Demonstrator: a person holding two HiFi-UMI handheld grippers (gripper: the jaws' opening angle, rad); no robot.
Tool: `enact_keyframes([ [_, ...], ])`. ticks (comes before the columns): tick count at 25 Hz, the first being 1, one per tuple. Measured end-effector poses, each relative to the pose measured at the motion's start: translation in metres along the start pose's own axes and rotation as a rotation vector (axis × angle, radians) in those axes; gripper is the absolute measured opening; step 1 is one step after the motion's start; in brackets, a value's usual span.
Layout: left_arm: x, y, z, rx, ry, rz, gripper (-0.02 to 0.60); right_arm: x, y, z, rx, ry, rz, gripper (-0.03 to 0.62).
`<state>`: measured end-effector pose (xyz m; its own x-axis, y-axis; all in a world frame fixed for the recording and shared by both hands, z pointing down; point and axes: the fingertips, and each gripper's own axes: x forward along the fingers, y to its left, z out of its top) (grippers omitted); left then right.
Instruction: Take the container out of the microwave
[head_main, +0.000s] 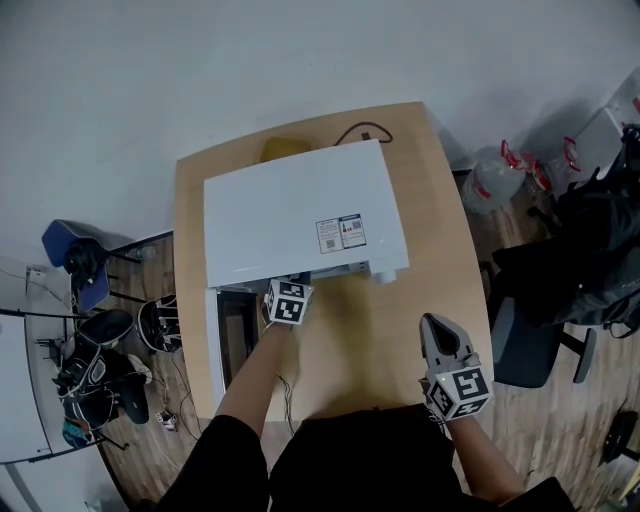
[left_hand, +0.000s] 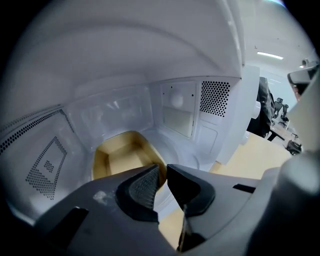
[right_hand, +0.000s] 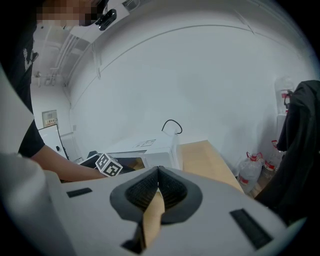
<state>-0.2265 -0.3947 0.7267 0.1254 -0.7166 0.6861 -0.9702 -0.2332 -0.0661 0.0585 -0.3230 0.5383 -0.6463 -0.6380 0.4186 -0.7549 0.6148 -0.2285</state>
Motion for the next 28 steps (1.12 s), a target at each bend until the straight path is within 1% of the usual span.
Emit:
enact_keyframes([
  [7, -0.012, -0.006, -0.003, 0.026, 0.003, 0.006, 0.026, -0.012, 0.011, -0.009, 0.001, 0.004, 0.002, 0.060],
  [11, -0.022, -0.011, -0.003, 0.040, -0.010, -0.006, 0.025, -0.021, 0.006, -0.008, 0.020, -0.022, -0.031, 0.060],
  [18, -0.044, -0.033, -0.010, 0.057, -0.020, -0.037, 0.025, -0.045, 0.004, -0.004, 0.041, -0.078, -0.082, 0.060],
  [22, -0.059, -0.044, -0.011, 0.059, -0.056, -0.047, 0.025, -0.055, 0.018, -0.004, 0.043, -0.101, -0.080, 0.060],
  [25, -0.077, -0.049, -0.013, 0.057, -0.066, -0.049, 0.025, -0.063, 0.039, 0.000, 0.048, -0.118, -0.054, 0.060],
  [28, -0.097, -0.057, -0.021, 0.065, -0.070, -0.052, 0.025, -0.077, 0.061, 0.005, 0.030, -0.141, -0.031, 0.060],
])
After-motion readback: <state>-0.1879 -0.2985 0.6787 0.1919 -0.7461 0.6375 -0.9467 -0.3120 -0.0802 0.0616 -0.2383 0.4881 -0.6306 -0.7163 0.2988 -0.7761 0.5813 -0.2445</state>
